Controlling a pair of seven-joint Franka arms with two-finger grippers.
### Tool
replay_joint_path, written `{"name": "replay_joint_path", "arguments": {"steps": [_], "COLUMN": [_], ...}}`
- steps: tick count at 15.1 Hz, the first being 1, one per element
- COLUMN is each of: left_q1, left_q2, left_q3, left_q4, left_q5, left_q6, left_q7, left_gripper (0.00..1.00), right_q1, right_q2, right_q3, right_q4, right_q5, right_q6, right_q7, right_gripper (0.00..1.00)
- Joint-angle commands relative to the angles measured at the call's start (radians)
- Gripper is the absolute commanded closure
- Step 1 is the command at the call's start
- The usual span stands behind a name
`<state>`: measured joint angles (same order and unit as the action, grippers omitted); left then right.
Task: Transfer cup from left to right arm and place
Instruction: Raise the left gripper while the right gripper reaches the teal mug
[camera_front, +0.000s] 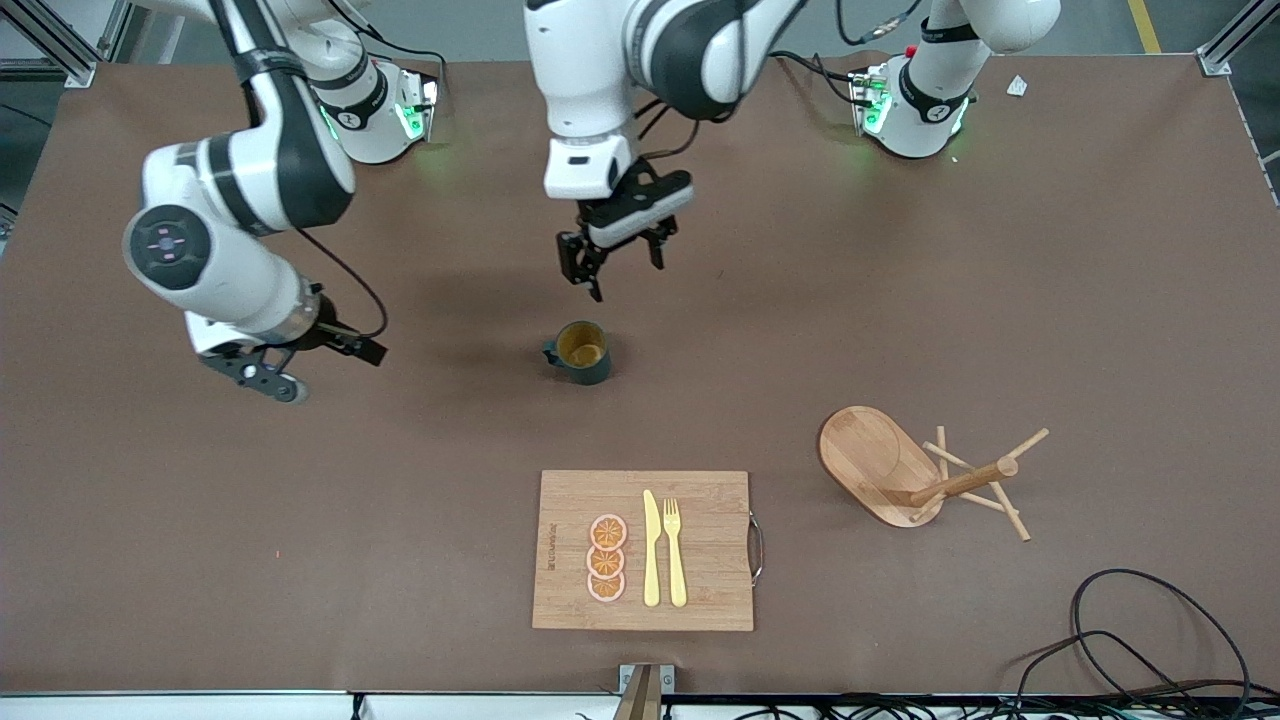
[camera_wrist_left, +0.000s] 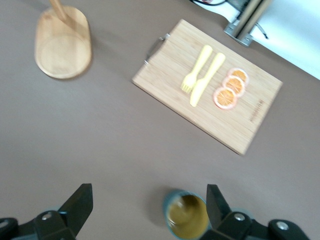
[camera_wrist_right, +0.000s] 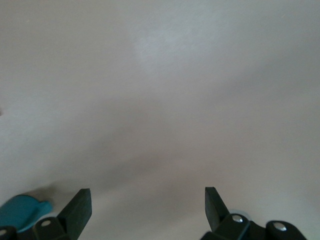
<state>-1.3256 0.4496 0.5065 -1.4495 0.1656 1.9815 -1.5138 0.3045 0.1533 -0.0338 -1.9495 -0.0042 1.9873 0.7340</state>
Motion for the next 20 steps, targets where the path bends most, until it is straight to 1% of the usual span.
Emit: {"name": "replay_joint_path", "arguments": {"steps": [1,3,6,7,9,12,16,19,20], "left_q1": [0.086,0.153,0.256,0.291,0.350,0.462,0.575,0.661,0.686], "left_q2": [-0.095,-0.135,-0.202,-0.222,-0.267,-0.314,-0.351,-0.373,-0.396], "left_q3": [-0.009,-0.009,-0.011,-0.013,-0.013,-0.011,-0.011,-0.020,-0.028], "left_q4": [-0.026,-0.025,-0.022,-0.020,-0.022,-0.020,-0.019,-0.020,-0.025], "left_q5": [-0.028,-0.031,-0.031,-0.031,-0.037,-0.125,-0.129,-0.129,-0.130], "left_q6": [-0.088,-0.131,-0.202,-0.219,-0.243,-0.277,-0.340,-0.378,-0.380], "left_q7": [0.180,0.307,0.497,0.573,0.676,0.843,1.070,1.171,1.196], "left_gripper": [0.00,0.00,0.00,0.00,0.00,0.00,0.00,0.00,0.00], "right_q1": [0.073,0.137,0.217,0.240,0.295,0.347,0.384,0.395,0.395], "right_q2": [-0.038,-0.023,0.028,0.043,0.081,0.150,0.198,0.212,0.213], "right_q3": [-0.008,-0.008,-0.008,-0.008,-0.006,-0.008,-0.008,-0.008,-0.008], "right_q4": [-0.072,-0.081,-0.080,-0.081,-0.082,-0.082,-0.080,-0.072,-0.068], "right_q5": [0.007,0.007,0.007,0.007,0.009,0.007,0.007,0.007,0.007], "right_q6": [0.079,0.138,0.226,0.255,0.291,0.392,0.449,0.458,0.462], "right_q7": [0.147,0.275,0.459,0.507,0.532,0.654,0.706,0.706,0.705], "right_gripper": [0.00,0.00,0.00,0.00,0.00,0.00,0.00,0.00,0.00]}}
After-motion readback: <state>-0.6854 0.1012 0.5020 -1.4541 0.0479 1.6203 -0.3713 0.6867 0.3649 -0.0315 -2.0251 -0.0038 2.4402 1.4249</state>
